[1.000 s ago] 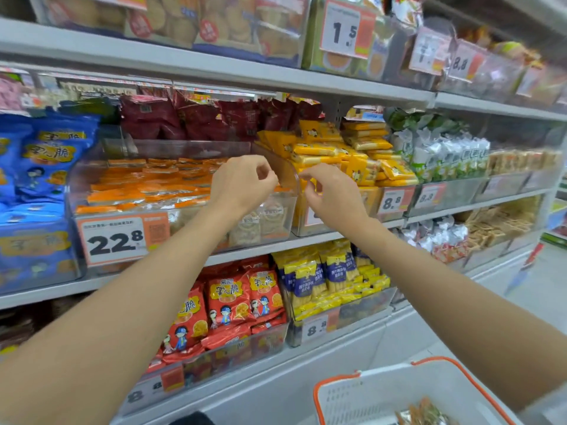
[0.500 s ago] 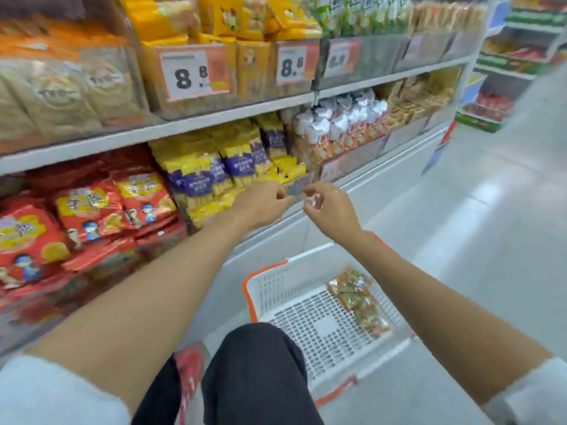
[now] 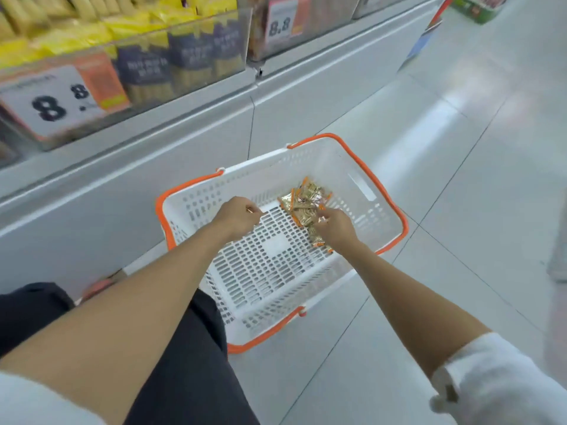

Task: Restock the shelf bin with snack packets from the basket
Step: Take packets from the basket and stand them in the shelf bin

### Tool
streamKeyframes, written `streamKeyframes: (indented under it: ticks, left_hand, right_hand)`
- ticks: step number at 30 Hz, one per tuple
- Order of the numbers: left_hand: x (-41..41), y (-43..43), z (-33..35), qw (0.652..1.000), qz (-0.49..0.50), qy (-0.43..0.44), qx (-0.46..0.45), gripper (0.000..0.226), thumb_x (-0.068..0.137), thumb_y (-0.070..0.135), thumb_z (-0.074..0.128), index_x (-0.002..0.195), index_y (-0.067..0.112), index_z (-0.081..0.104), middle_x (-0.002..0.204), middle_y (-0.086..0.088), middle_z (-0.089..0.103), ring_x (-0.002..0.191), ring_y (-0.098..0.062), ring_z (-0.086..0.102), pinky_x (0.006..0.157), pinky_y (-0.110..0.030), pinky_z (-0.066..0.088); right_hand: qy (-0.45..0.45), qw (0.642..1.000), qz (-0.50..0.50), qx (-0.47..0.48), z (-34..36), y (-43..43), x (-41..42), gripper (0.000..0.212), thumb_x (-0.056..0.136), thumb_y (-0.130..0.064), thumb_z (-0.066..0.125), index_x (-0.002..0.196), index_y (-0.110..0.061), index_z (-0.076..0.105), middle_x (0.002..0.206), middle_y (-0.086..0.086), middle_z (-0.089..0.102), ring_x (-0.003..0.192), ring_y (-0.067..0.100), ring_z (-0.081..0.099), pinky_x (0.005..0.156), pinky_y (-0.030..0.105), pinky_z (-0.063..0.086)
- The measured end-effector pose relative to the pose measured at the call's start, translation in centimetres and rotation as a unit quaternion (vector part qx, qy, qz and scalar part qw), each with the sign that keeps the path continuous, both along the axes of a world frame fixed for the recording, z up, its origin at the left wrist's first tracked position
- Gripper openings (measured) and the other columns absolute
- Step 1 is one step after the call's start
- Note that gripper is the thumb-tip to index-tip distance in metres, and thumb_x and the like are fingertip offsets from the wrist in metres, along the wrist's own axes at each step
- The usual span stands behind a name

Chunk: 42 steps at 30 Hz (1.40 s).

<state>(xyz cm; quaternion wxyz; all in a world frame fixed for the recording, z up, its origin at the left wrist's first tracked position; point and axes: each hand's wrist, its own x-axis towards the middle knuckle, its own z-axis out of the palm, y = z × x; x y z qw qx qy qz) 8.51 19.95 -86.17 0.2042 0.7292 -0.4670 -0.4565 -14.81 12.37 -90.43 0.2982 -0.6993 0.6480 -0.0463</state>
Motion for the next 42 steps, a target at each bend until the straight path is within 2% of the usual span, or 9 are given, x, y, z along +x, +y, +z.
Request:
streamKeyframes:
  ticks: [5, 9, 15, 20, 27, 32, 34, 37, 42]
  left_hand:
    - [1.5, -1.6, -2.3, 0.999, 0.031, 0.026, 0.014, 0.011, 0.092, 0.015, 0.058, 0.097, 0.011, 0.068, 0.09, -0.008, 0.068, 0.07, -0.017, 0.063, 0.056, -0.025, 0.045]
    - [2.6, -3.0, -3.1, 0.998, 0.05, 0.034, 0.003, 0.014, 0.09, 0.01, 0.057, 0.098, 0.015, 0.068, 0.092, -0.005, 0.069, 0.081, -0.021, 0.067, 0.062, -0.025, 0.049]
    - [3.9, -4.3, -4.6, 0.997, 0.066, 0.027, 0.001, 0.015, 0.09, 0.013, 0.056, 0.098, 0.02, 0.067, 0.086, 0.0, 0.065, 0.076, -0.016, 0.065, 0.06, -0.025, 0.046]
    - [2.6, -5.2, -4.2, 0.997, 0.067, 0.044, -0.005, 0.017, 0.089, 0.013, 0.054, 0.098, 0.022, 0.066, 0.089, -0.001, 0.064, 0.076, -0.018, 0.064, 0.07, -0.032, 0.053]
    - [2.5, -4.9, -4.7, 0.996, 0.069, 0.05, 0.02, 0.018, 0.088, 0.013, 0.053, 0.098, 0.022, 0.066, 0.095, 0.0, 0.065, 0.082, -0.02, 0.068, 0.083, -0.041, 0.056]
    - [2.4, -4.4, -3.7, 0.997, 0.056, 0.046, 0.011, 0.018, 0.088, 0.014, 0.053, 0.097, 0.023, 0.066, 0.091, 0.001, 0.064, 0.084, -0.019, 0.067, 0.085, -0.041, 0.055]
    - [2.4, -4.3, -3.5, 0.997, 0.056, 0.052, 0.006, 0.017, 0.088, 0.014, 0.054, 0.097, 0.022, 0.066, 0.09, 0.001, 0.064, 0.082, -0.018, 0.068, 0.083, -0.04, 0.056]
    - [2.6, -3.9, -3.6, 0.995, 0.069, 0.064, 0.011, 0.018, 0.089, 0.012, 0.054, 0.099, 0.021, 0.065, 0.096, -0.003, 0.064, 0.085, -0.021, 0.067, 0.08, -0.039, 0.057]
    - [3.2, -2.8, -3.4, 0.989, 0.116, 0.088, 0.033, 0.035, 0.096, 0.021, 0.051, 0.129, 0.012, 0.055, 0.121, -0.007, 0.06, 0.1, -0.024, 0.064, 0.091, -0.041, 0.053]
  right_hand:
    - [0.112, 0.991, 0.031, 0.065, -6.4, -2.7, -0.8, 0.06, 0.08, -0.023, 0.062, 0.138, -0.016, 0.049, 0.15, 0.015, 0.036, 0.122, 0.031, 0.053, 0.098, 0.039, 0.049]
    - [0.199, 0.976, 0.075, 0.048, -8.6, -5.7, 0.5, 0.078, 0.082, -0.016, 0.063, 0.15, -0.02, 0.026, 0.162, 0.012, 0.005, 0.145, 0.034, 0.019, 0.11, 0.048, 0.035]
    - [0.192, 0.978, 0.082, 0.008, -11.0, -11.6, 4.0, 0.091, 0.088, -0.024, 0.065, 0.155, -0.01, 0.005, 0.163, 0.008, -0.004, 0.15, 0.029, -0.001, 0.121, 0.046, 0.015]
    - [0.144, 0.985, 0.043, 0.085, -15.4, -10.9, 4.7, 0.096, 0.08, -0.034, 0.071, 0.152, -0.01, 0.013, 0.151, 0.014, 0.032, 0.14, 0.036, 0.029, 0.112, 0.048, 0.031]
    - [0.254, 0.957, 0.113, 0.084, -16.5, -10.1, 4.6, 0.085, 0.097, -0.028, 0.057, 0.155, -0.013, -0.003, 0.163, 0.006, 0.002, 0.15, 0.028, 0.002, 0.118, 0.044, 0.023]
    - [0.255, 0.961, 0.098, 0.045, -13.9, -10.1, 5.3, 0.06, 0.091, -0.001, 0.047, 0.148, -0.011, 0.03, 0.141, 0.014, 0.047, 0.127, 0.034, 0.048, 0.098, 0.043, 0.046]
    - [0.207, 0.977, 0.045, -0.004, -12.6, -9.2, 5.8, 0.045, 0.089, -0.003, 0.047, 0.133, -0.01, 0.046, 0.12, 0.016, 0.06, 0.11, 0.036, 0.058, 0.086, 0.042, 0.05]
    - [-0.016, 0.994, -0.109, -0.001, -10.7, -7.5, 6.7, 0.028, 0.096, -0.015, 0.048, 0.122, -0.008, 0.055, 0.104, 0.012, 0.065, 0.089, 0.029, 0.062, 0.075, 0.04, 0.051]
    - [-0.391, 0.861, -0.196, 0.259, -3.7, -4.2, 8.2, 0.022, 0.097, -0.002, 0.043, 0.113, -0.008, 0.057, 0.09, 0.009, 0.063, 0.07, 0.018, 0.06, 0.059, 0.029, 0.046]
